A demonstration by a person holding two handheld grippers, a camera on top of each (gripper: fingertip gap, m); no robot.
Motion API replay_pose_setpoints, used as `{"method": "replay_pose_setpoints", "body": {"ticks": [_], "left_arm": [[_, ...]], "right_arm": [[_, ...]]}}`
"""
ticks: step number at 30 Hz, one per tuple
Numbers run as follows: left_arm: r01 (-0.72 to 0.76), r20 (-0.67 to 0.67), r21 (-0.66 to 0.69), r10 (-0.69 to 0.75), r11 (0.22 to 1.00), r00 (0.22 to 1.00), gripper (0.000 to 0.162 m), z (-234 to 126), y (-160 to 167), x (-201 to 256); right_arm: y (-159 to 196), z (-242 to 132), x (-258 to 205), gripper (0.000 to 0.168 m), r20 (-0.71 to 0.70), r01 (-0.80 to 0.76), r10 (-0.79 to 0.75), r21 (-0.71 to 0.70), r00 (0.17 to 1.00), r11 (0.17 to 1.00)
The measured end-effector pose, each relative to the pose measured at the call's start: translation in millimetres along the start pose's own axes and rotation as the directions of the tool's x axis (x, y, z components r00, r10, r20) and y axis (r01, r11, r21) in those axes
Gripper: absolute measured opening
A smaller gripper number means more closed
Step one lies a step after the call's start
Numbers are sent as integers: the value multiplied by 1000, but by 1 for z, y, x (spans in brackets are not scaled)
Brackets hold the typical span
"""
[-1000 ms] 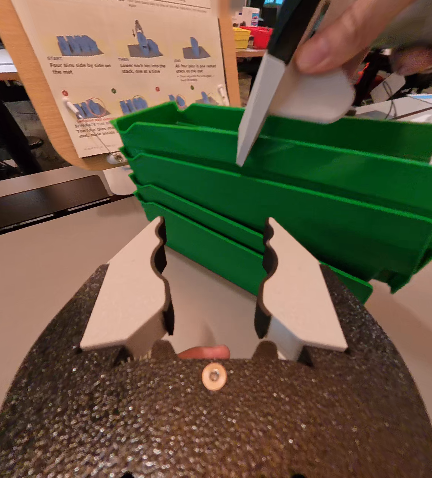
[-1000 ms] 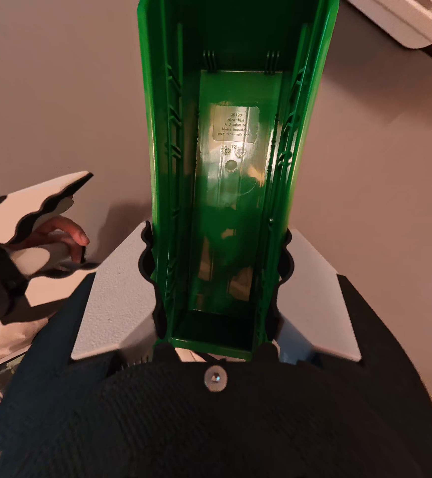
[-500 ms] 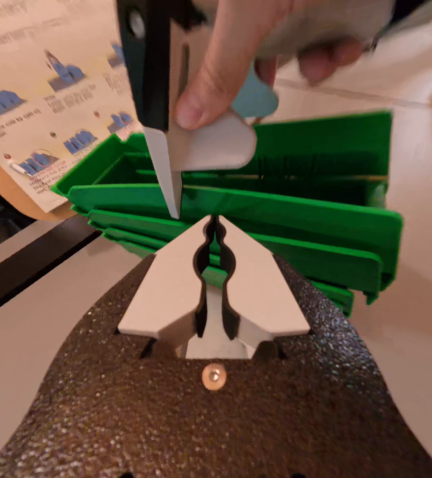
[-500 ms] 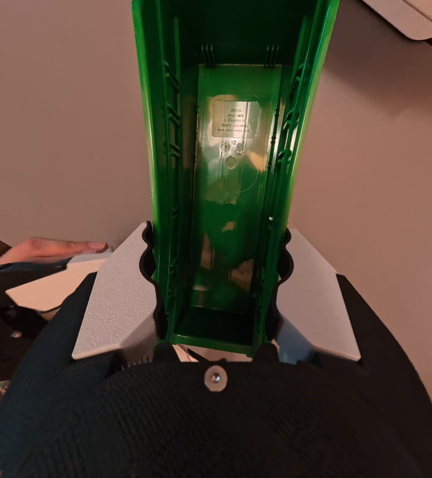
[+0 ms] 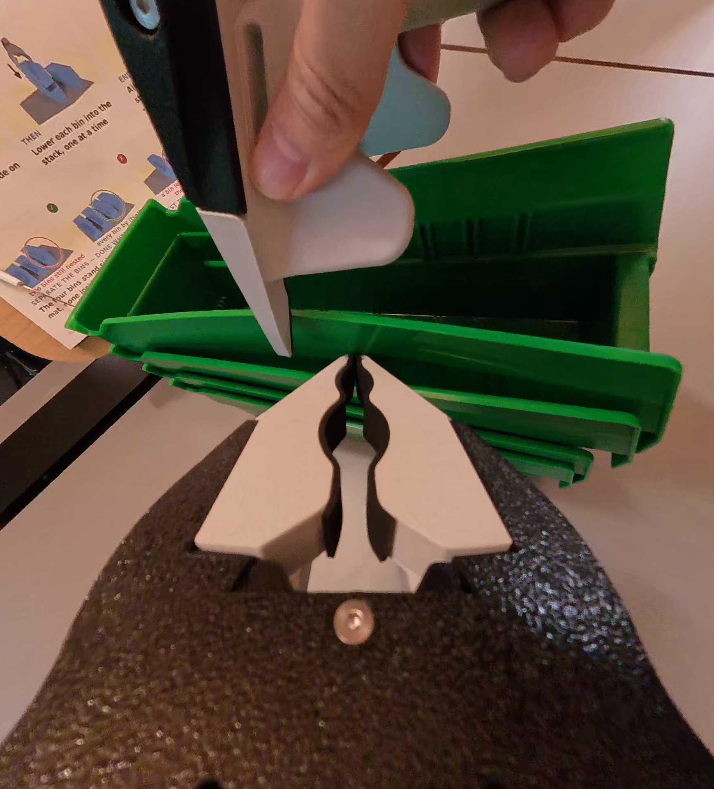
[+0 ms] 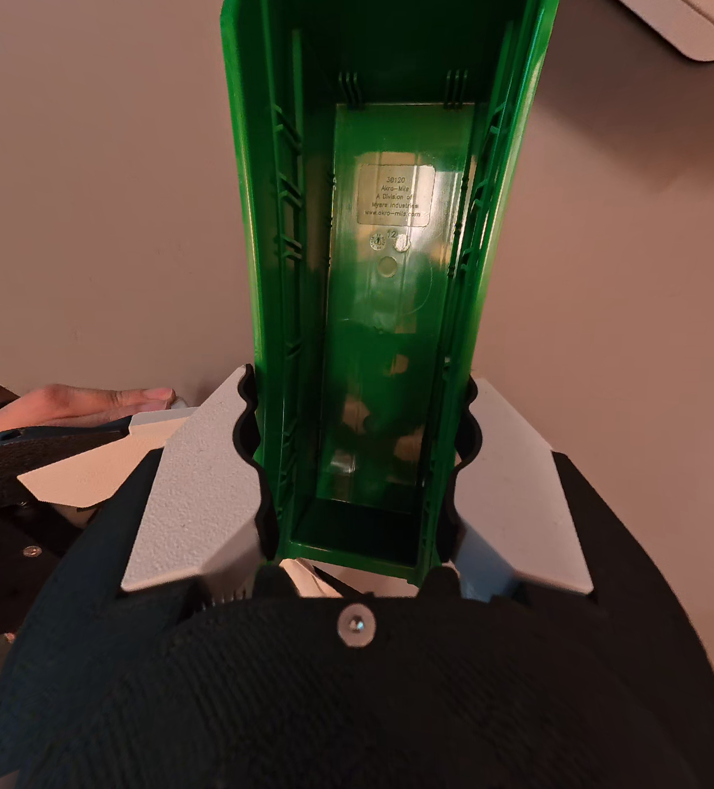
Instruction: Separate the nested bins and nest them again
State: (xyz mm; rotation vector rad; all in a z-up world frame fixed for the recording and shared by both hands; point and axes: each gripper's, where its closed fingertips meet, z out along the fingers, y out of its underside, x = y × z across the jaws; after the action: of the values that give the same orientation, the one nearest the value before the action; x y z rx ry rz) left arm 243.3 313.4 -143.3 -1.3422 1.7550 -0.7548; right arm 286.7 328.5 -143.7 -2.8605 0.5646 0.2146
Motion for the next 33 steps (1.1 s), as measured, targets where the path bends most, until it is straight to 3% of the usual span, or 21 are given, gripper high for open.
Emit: {"method": "replay_pose_setpoints", "body": {"ticks": [1, 12, 19, 28, 33], "left_arm": [[2, 0, -1, -2, 1000, 1000, 0, 0, 0, 0], [46, 95, 205, -67, 978, 993, 0, 0, -5, -6], [51, 111, 240, -79, 969, 991, 0, -5, -4, -4], [51, 65, 250, -69, 967, 995, 0, -13, 5, 13], [58, 58, 260, -76, 964, 995, 1, -23, 5, 11]], "right_arm": [[0, 0, 0, 94, -1, 2, -2, 3, 1000, 1000], [-1, 0, 4, 105, 34, 55, -57, 64, 998, 996], [-3, 0, 3, 107, -57, 94, -90, 63, 994, 994], [12, 1, 6, 113, -230, 164, -174, -63, 958, 984], [11, 2, 9, 111, -240, 135, -145, -58, 960, 989]]}}
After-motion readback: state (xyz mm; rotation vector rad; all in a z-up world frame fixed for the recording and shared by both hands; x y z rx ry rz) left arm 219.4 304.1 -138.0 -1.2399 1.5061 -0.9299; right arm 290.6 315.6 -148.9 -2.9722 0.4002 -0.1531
